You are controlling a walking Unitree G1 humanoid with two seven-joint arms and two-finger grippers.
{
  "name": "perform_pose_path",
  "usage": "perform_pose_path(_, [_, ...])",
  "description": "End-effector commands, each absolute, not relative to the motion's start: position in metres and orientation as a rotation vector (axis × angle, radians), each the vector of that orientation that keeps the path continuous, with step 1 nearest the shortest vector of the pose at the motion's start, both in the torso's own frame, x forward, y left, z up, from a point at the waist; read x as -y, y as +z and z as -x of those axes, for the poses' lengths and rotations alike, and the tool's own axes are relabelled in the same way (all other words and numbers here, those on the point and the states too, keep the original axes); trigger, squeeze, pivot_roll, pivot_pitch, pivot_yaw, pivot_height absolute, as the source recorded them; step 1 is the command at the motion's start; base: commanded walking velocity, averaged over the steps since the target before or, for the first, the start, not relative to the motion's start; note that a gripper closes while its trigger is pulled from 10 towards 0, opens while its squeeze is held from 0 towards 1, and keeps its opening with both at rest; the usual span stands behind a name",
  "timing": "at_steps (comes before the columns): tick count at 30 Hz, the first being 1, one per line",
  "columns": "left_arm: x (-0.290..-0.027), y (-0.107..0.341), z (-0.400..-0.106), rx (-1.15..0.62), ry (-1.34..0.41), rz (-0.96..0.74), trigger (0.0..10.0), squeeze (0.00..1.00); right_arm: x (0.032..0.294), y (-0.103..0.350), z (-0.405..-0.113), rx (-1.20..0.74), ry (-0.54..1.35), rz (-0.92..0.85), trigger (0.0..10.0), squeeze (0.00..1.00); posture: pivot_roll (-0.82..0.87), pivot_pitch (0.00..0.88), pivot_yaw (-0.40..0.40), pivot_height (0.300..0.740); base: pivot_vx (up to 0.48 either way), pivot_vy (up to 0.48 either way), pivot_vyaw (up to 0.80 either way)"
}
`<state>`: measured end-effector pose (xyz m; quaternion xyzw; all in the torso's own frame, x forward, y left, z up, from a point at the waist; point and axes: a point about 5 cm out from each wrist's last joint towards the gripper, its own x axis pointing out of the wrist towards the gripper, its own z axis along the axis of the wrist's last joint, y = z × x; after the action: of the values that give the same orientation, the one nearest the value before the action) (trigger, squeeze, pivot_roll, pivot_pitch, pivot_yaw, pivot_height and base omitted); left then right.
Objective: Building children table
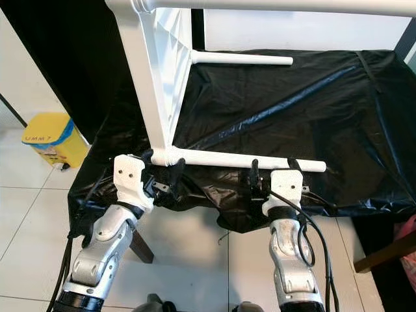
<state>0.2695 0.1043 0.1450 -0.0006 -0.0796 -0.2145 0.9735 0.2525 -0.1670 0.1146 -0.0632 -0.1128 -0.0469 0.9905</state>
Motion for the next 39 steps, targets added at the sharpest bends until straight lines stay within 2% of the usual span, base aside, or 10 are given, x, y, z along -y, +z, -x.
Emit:
perform_pose_path(1, [-0.107, 0.143, -0.27, 0.162, -0.458, 0.016, 10.0, 0.0, 0.166, 0.113, -0.249, 0.231, -0.069, 0.131, 10.0, 0.0, -0.12, 0.028, 0.027, 0.74, 0.0, 0.0, 0.0])
perform_pose_path(17, [-0.101, 0.143, -0.274, 0.195, -0.472, -0.004, 10.0, 0.0, 0.162, 0.123, -0.261, 0.266, -0.077, 0.137, 10.0, 0.0, -0.12, 0.018, 0.022, 0.74, 0.0, 0.0, 0.0])
perform_pose_path(39, [-0.108, 0.139, -0.27, 0.191, -0.441, -0.007, 10.0, 0.0, 0.157, 0.121, -0.267, 0.258, -0.019, 0.148, 10.0, 0.0, -0.09, 0.003, -0.008, 0.74, 0.0, -0.319, 0.0])
